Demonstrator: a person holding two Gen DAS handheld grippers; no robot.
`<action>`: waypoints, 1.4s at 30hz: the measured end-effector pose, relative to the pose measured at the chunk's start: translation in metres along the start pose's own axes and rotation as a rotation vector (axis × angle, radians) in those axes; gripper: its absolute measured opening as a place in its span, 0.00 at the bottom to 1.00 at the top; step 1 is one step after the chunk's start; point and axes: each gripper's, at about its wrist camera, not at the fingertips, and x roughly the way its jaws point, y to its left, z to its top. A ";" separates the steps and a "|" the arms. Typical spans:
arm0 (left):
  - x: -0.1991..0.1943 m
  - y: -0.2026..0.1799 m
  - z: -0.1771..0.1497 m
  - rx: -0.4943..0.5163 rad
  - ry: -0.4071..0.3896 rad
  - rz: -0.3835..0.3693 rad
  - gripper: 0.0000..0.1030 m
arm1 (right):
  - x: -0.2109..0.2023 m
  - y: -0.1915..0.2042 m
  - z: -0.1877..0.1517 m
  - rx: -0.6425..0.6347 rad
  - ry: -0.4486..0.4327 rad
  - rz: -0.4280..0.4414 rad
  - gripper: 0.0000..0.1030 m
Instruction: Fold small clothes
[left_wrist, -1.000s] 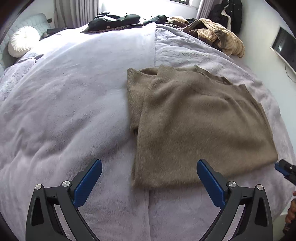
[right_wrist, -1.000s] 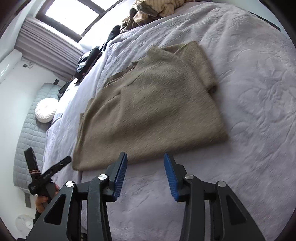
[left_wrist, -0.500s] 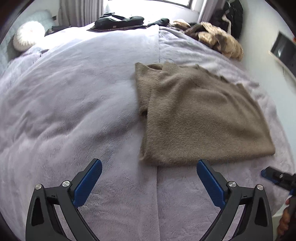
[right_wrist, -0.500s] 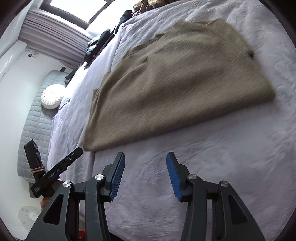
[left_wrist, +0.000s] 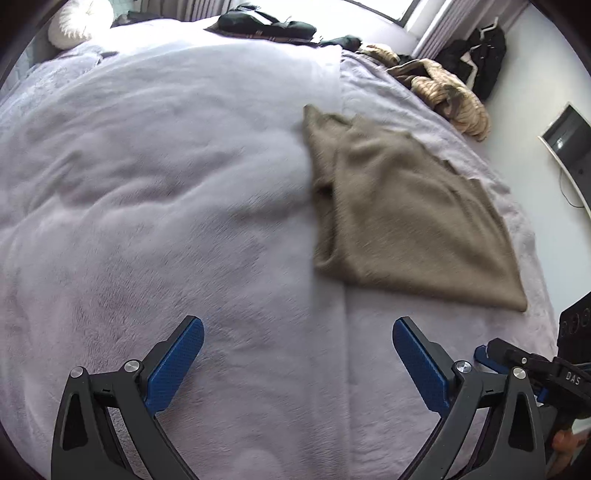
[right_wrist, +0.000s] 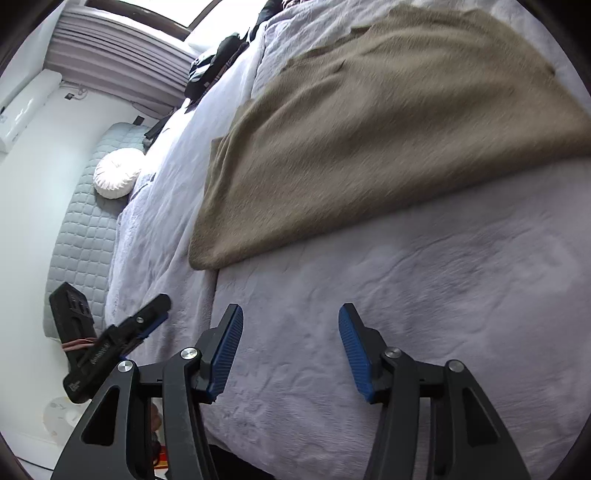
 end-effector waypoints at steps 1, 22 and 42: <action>0.002 0.004 -0.001 -0.014 0.014 -0.007 0.99 | 0.004 0.003 0.000 -0.002 0.004 0.007 0.56; -0.007 0.048 0.044 -0.078 -0.132 0.081 0.99 | 0.170 0.102 0.188 -0.243 -0.008 -0.294 0.12; 0.066 -0.044 0.058 0.187 0.022 -0.133 0.67 | 0.071 0.020 0.093 -0.045 0.024 -0.038 0.12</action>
